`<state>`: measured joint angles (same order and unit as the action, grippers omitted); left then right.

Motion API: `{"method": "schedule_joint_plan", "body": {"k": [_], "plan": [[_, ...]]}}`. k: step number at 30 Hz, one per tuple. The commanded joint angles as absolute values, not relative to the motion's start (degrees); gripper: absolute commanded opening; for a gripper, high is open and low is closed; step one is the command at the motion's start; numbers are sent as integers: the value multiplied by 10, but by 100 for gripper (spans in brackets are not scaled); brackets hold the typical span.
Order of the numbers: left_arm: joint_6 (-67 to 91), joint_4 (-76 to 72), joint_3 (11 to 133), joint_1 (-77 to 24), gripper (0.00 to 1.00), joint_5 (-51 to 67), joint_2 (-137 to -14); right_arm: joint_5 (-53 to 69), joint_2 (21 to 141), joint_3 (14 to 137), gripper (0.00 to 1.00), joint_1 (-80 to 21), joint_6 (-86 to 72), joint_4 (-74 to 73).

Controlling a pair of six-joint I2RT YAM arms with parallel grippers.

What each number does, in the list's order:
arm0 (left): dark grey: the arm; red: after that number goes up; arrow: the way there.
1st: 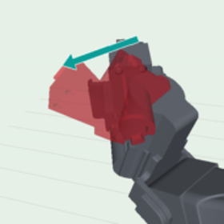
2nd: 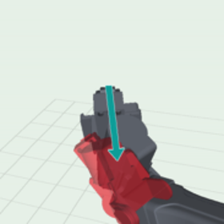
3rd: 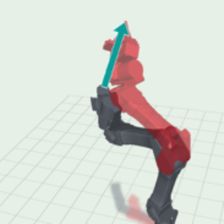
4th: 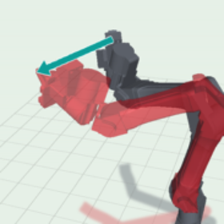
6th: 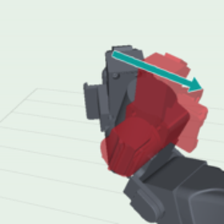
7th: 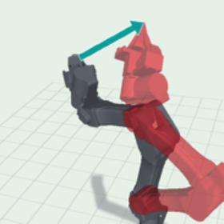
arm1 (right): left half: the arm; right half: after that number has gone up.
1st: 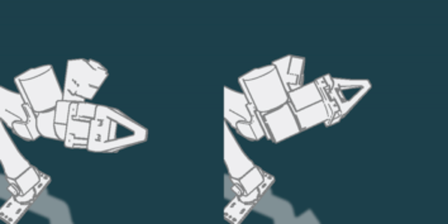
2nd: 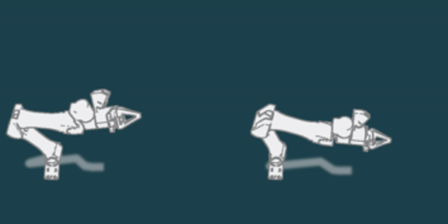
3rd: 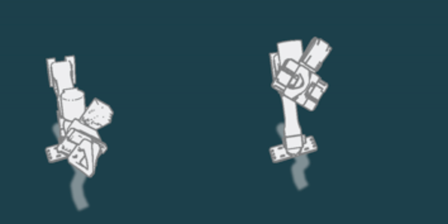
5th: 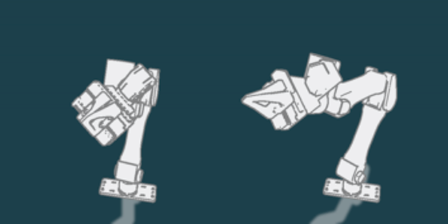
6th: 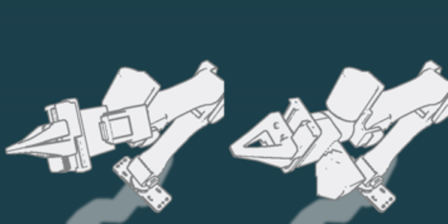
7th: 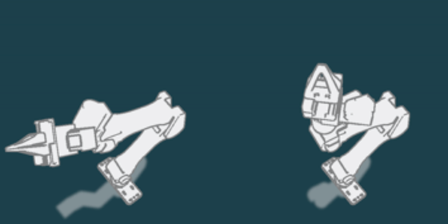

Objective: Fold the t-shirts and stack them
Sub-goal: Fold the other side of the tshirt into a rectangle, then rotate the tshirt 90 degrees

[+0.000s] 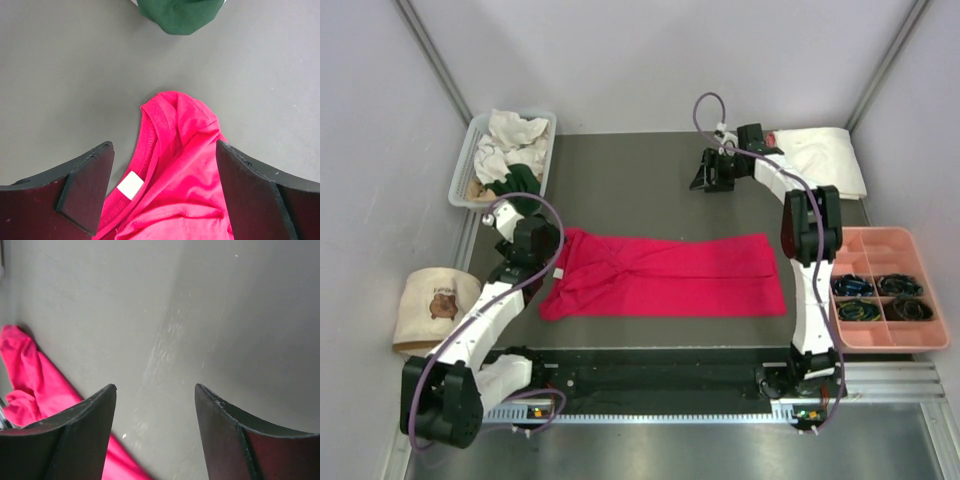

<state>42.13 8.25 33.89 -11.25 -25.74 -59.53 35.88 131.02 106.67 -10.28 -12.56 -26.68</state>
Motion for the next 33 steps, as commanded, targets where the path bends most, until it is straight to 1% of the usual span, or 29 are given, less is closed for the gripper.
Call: {"method": "schedule_joint_plan", "body": {"k": [1,2,5,7,12,16,19,29,33], "plan": [[420,110,345,-110,88,-257,-568,442,1377,1163,68,-120,-52,-340],[420,113,347,-110,88,-257,-563,444,1387,1172,71,-133,-37,-355],[421,121,347,-110,88,-258,-556,434,1401,1182,76,-156,-15,-369],[423,125,346,-110,88,-258,-553,408,1405,1189,77,-184,-3,-388],[425,134,342,-110,88,-260,-543,331,1402,1187,77,-245,41,-415],[425,139,338,-110,88,-261,-533,275,1383,1143,77,-289,52,-403],[425,141,334,-110,88,-260,-524,246,1367,1111,77,-304,55,-389],[426,146,314,-110,88,-261,-499,219,1361,1076,78,-350,69,-388],[425,152,309,-110,88,-262,-493,216,1374,1102,78,-375,76,-406]]}}
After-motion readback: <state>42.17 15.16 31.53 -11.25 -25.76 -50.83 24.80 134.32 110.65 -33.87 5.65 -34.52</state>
